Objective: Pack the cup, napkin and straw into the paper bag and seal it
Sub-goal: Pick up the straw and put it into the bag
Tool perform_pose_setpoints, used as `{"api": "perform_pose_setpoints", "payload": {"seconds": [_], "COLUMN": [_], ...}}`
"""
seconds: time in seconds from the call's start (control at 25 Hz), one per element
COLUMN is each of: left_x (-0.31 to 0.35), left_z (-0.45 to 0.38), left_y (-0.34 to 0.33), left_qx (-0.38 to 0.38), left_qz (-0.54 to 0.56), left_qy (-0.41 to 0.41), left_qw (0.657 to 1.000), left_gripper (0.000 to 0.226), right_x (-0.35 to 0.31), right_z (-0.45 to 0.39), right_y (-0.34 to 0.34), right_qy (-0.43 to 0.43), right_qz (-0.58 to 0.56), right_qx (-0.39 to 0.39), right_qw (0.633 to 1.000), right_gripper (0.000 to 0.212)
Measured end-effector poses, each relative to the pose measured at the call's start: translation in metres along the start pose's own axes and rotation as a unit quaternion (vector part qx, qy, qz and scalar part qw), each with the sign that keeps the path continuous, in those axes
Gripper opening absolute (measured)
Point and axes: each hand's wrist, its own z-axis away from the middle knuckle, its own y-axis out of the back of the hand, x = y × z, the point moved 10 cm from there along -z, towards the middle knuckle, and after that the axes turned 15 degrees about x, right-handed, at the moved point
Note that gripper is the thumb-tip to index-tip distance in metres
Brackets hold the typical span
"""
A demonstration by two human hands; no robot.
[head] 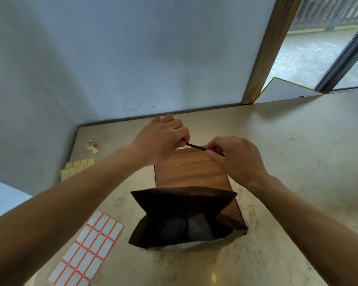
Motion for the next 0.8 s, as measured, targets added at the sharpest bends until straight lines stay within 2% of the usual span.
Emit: {"api": "perform_pose_setpoints", "payload": {"seconds": [0.12,0.28,0.36,0.48,0.56,0.68,0.76,0.8], "left_x": [0.010,0.028,0.038,0.063,0.080,0.087,0.089,0.092], "left_z": [0.033,0.064,0.077,0.095,0.105,0.120,0.123,0.122], "left_y": [0.029,0.048,0.064,0.083,0.076,0.045,0.035,0.032], "left_qx": [0.001,-0.009,0.028,0.074,0.023,-0.128,-0.163,-0.165], "left_qz": [0.000,-0.019,-0.026,0.039,0.069,0.049,0.022,0.007], "left_qy": [0.035,0.046,0.039,0.005,-0.023,-0.010,-0.013,-0.023], "left_qw": [0.999,0.999,0.998,0.996,0.997,0.990,0.986,0.986], "left_gripper": [0.027,0.016,0.014,0.010,0.015,0.023,0.030,0.034], "right_x": [-0.041,-0.075,-0.078,-0.069,-0.071,-0.076,-0.081,-0.084], "right_z": [0.010,0.025,0.032,0.047,0.061,0.083,0.091,0.092], "right_y": [0.008,0.008,0.014,0.029,0.025,0.003,-0.009,-0.014], "right_qy": [0.037,0.048,0.026,-0.064,-0.107,-0.185,-0.239,-0.247], "right_qz": [-0.016,-0.033,-0.039,-0.114,-0.158,-0.208,-0.253,-0.258], "right_qx": [-0.021,-0.077,-0.086,-0.084,-0.130,-0.225,-0.263,-0.270], "right_qw": [0.999,0.995,0.995,0.988,0.973,0.934,0.900,0.894], "right_gripper": [0.015,0.015,0.015,0.011,0.007,0.004,0.004,0.004]}}
